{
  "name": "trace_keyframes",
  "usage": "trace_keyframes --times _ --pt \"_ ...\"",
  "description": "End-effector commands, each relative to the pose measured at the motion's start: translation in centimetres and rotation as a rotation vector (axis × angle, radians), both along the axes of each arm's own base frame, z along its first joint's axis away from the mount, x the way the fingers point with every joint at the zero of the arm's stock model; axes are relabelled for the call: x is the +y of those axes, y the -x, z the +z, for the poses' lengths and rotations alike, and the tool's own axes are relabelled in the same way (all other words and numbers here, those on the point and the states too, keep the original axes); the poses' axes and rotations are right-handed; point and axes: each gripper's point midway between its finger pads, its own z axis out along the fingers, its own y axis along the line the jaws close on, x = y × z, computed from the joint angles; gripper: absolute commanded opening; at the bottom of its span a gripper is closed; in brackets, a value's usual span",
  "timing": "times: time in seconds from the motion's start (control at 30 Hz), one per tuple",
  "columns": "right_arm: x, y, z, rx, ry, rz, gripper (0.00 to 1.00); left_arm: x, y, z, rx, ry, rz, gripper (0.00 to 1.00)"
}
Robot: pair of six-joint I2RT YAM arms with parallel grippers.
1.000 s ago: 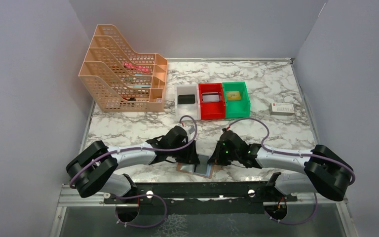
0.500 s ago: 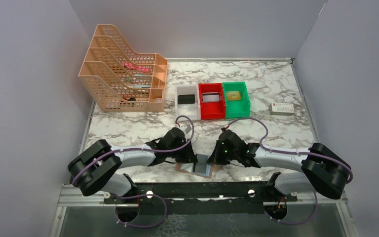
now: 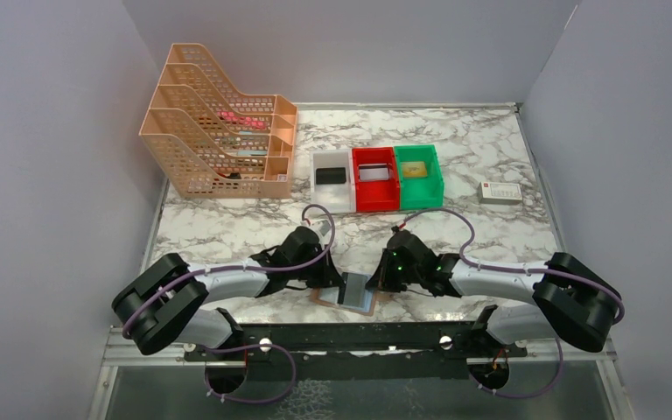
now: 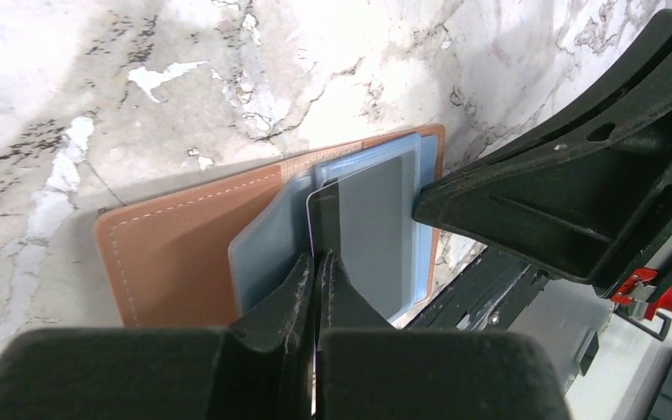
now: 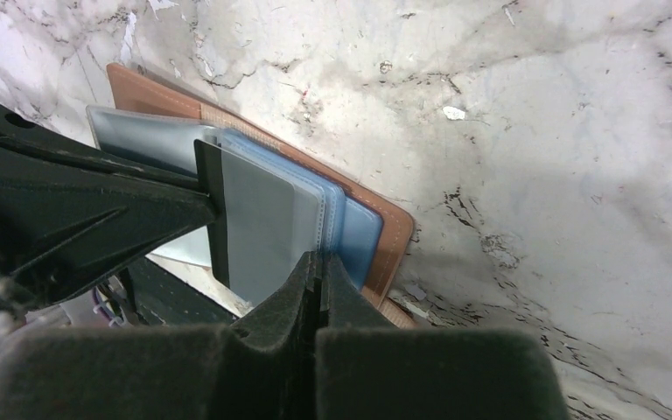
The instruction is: Take the credit cards out of the card holder
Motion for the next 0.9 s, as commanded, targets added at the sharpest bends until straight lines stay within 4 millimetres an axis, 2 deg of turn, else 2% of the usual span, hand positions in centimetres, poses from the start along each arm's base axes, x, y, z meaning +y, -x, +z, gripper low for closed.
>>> trace_keyframes --times 0.0,0.3,0.43,0.67,0.77,0.87 --pt "-3.3 1.2 -3.5 0.042 0.166 -0.012 0.01 1.7 0.1 -1.2 0.000 -0.067 0.004 0.00" --pt "-2.9 0.7 -2.7 0.023 0.165 -0.002 0.02 2.8 -0.8 -0.7 -0.031 -0.121 0.016 0.00" --pt "-0.9 0.1 0.0 -0.042 0.094 0.082 0.12 2.3 -0.7 0.1 -0.042 -0.079 0.002 0.00" --pt "0.7 -1.1 5.1 -0.162 -0.010 0.119 0.35 1.8 -0.6 0.5 -0.037 -0.046 -0.011 0.00" --pt "2.3 -0.8 6.1 -0.181 -0.094 0.171 0.37 1.6 -0.6 0.7 -0.041 -0.039 -0.013 0.00" --pt "4.5 0.5 6.1 -0.119 -0.216 0.239 0.37 1.4 -0.6 1.0 -0.046 -0.030 -0.020 0.00"
